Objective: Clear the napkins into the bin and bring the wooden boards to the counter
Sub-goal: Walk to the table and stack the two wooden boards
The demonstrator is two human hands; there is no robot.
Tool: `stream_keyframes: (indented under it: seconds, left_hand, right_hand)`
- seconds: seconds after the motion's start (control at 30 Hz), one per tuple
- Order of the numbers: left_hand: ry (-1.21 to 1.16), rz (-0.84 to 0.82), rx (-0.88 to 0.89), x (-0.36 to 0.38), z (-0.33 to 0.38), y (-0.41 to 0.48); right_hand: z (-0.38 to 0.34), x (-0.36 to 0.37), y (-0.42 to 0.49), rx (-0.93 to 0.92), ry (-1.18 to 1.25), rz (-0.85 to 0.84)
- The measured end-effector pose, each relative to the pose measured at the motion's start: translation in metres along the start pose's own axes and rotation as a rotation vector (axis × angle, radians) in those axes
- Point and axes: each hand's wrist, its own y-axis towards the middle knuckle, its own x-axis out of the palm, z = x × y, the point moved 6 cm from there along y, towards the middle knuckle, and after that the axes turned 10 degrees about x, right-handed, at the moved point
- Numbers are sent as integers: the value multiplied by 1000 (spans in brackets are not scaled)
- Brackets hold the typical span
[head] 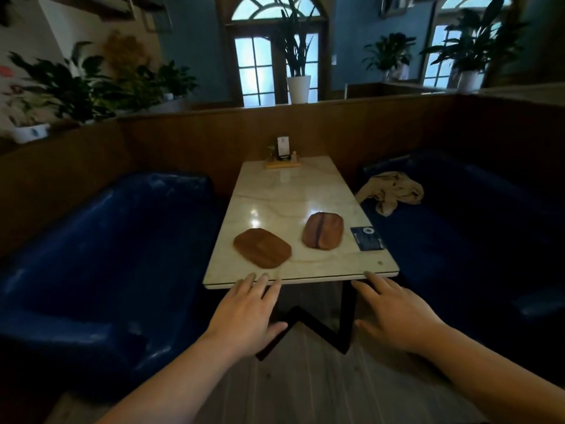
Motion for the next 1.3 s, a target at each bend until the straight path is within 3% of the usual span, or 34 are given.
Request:
stream_keyframes:
  seconds: [0.27,0.77,0.97,1.1,1.3]
  left_hand:
    - [-26,-118,-20,67,-76,101]
    - [-135,-338,-285,168,-229,228]
    - [-258,-383,-374,199,-282,257]
    - [-327,-378,-397,221,-318,279]
    - [-589,-397,-481,270,-396,330]
  right_hand:
    - [-16,40,145,-78,-57,-103]
    - [-63,107,412,-340,-62,-293]
    - [-87,115,471,-209,300,-435]
    - [-87,122,503,-104,416,-470]
    - [-71,164,538,395,825,-665]
